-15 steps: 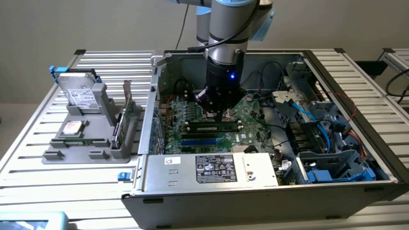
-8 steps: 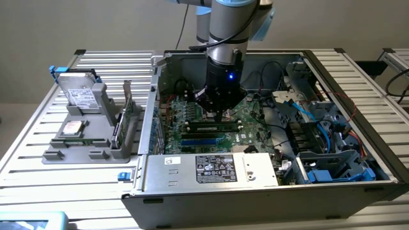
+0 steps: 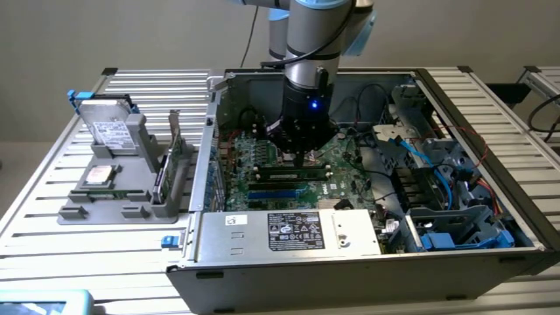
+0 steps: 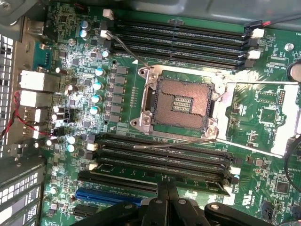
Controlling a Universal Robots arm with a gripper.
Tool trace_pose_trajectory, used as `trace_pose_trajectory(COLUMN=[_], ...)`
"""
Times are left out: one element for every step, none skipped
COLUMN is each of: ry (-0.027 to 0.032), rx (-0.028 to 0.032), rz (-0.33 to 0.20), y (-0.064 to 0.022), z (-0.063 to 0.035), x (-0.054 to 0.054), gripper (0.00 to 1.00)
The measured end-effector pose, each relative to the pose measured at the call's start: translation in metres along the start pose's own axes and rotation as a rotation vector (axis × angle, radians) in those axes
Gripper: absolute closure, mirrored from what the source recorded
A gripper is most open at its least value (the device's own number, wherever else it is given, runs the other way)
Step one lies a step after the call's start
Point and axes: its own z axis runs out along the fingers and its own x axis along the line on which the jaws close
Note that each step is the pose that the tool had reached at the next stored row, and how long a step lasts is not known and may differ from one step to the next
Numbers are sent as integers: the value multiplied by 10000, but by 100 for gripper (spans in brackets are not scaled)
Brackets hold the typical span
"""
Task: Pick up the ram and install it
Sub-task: 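Press down the ram until it locks into place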
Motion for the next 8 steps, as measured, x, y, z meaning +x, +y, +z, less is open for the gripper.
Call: trace_pose_trajectory(ry=[-3,-6,-8,-7,-6,-6,-5,-5], rx=[-2,-5,-7,-9,-10,-10,-10,-9], rz=[93,184,271,319,336,336,336,336], y=[0,0,0,0,0,0,0,0], z=[0,0,0,0,0,0,0,0], x=[0,0,1,1,1,1,1,1], gripper=[89,89,89,89,89,89,89,89])
